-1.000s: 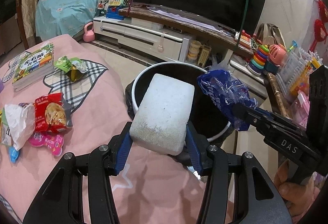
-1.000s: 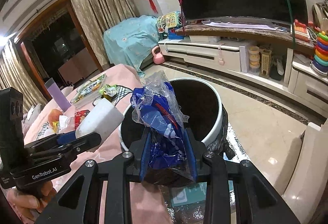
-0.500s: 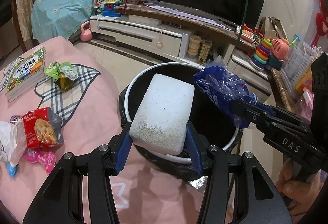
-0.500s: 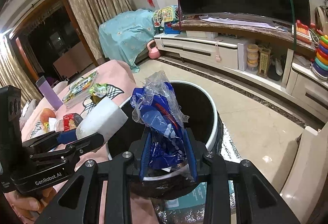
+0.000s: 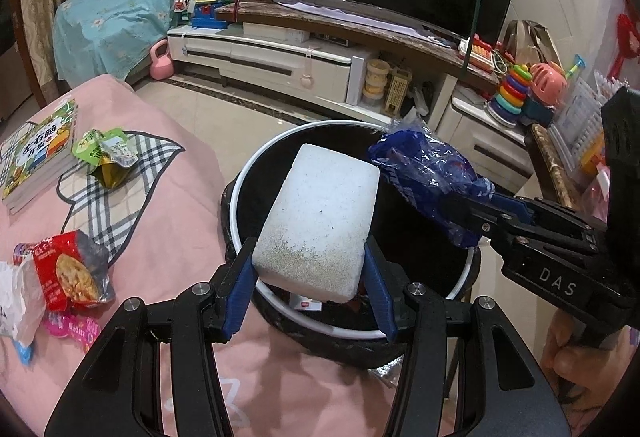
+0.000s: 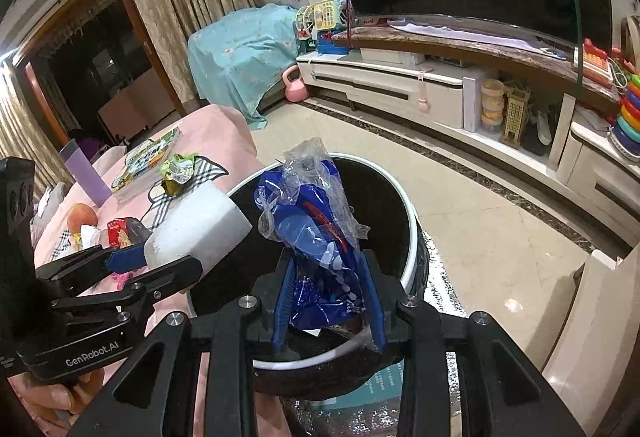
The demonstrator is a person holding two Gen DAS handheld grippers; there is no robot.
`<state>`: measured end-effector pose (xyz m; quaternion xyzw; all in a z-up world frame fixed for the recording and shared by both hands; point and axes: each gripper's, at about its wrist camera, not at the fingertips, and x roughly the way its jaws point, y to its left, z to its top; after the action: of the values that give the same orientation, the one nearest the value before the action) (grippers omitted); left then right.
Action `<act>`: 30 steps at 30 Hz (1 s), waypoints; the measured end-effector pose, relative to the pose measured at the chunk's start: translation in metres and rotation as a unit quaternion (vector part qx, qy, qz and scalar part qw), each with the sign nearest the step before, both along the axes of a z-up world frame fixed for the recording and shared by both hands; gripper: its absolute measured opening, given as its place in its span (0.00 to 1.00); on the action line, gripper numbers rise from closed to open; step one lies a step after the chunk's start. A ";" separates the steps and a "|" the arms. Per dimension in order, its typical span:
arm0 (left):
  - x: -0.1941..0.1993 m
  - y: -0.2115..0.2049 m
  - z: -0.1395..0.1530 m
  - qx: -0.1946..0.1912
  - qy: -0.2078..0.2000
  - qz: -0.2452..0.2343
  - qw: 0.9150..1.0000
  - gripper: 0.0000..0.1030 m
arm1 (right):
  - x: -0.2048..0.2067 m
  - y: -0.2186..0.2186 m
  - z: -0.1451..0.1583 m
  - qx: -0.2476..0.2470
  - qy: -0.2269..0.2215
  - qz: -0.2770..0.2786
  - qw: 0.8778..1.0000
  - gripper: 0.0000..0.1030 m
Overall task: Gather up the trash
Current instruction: 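Carry foam block and blue bag over the bin and open both tools, then move both open tools back toward the remaining trash on the table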
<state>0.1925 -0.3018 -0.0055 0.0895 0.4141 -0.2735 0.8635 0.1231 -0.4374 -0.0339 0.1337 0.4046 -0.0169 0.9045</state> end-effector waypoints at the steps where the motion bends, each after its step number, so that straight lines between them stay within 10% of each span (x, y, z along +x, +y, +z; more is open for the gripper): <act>1: 0.000 -0.001 0.000 0.002 0.000 0.000 1.000 0.49 | 0.000 0.001 0.000 0.000 0.001 0.000 1.000 0.32; 15: -0.001 0.010 -0.005 0.001 0.008 0.006 1.000 0.71 | 0.004 -0.004 0.003 0.016 -0.002 -0.008 1.000 0.55; 20: -0.016 0.036 -0.004 -0.012 0.001 0.027 1.000 0.77 | -0.003 0.001 0.006 0.023 -0.011 -0.008 1.000 0.63; 24: -0.032 0.067 -0.008 -0.028 0.002 0.051 0.998 0.78 | -0.015 0.016 0.013 0.031 -0.037 -0.012 0.999 0.88; 30: -0.054 0.115 -0.012 -0.043 -0.001 0.092 0.995 0.78 | -0.033 0.054 0.016 0.039 -0.065 0.006 0.997 0.90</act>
<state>0.1386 -0.1867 -0.0176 0.0136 0.4074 -0.2102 0.8886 0.0902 -0.3835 -0.0177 0.1670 0.3460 0.0124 0.9232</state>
